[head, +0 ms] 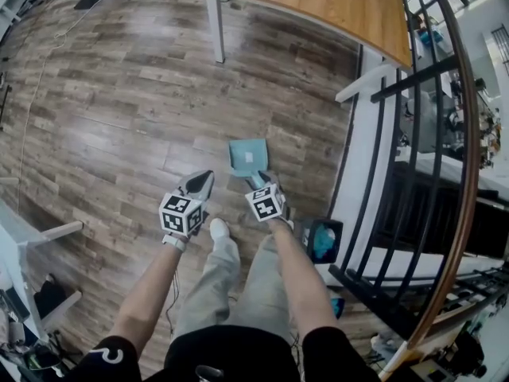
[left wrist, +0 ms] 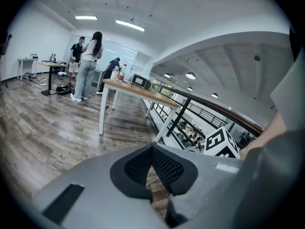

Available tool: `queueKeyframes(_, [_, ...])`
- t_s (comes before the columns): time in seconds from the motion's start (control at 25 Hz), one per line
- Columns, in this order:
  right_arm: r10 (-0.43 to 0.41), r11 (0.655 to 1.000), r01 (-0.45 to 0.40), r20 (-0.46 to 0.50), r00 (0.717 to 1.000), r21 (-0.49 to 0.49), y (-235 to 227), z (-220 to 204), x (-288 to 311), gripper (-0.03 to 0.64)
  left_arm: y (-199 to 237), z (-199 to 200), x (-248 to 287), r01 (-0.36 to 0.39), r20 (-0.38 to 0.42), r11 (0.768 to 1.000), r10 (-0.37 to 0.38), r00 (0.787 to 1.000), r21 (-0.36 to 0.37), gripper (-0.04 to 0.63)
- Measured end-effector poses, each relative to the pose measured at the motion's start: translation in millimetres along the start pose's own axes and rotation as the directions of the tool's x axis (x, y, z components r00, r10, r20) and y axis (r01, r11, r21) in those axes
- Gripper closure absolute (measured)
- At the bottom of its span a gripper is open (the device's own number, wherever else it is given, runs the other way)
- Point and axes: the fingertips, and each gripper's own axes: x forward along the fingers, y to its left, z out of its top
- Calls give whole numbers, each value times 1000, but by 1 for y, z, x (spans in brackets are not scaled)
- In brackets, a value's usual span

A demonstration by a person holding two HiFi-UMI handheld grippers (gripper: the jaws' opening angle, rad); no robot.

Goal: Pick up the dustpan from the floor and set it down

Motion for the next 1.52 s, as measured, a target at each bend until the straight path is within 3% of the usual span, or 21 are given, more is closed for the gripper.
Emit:
queueKeyframes(0.44, [-47,997,41,101,994,62,-19,49,-65,406,-9,44,-23,1,31,999,-2,1000,37,598])
queueKeyframes(0.84, [-128,986,93,268,955,138,-36,124,-183,485,-42,127,-76,4,131,997,-15,991,83,598])
queueKeyframes(1.0, [-178,978,130,327,928,164,-38,146,-235,541,-63,156,-101,14,160,993,-34,986,121,598])
queueKeyframes(1.12, [-230,969,173,389,892,176,-36,160,-272,604,-77,171,-121,22,184,988,-50,982,150,598])
queueKeyframes(1.24, [-252,966,195,451,856,170,-29,172,-303,620,-88,185,-142,19,206,981,-59,977,191,598])
queueKeyframes(1.52, [-237,971,184,544,805,151,-12,189,-380,621,-102,212,-177,0,256,974,-59,965,226,598])
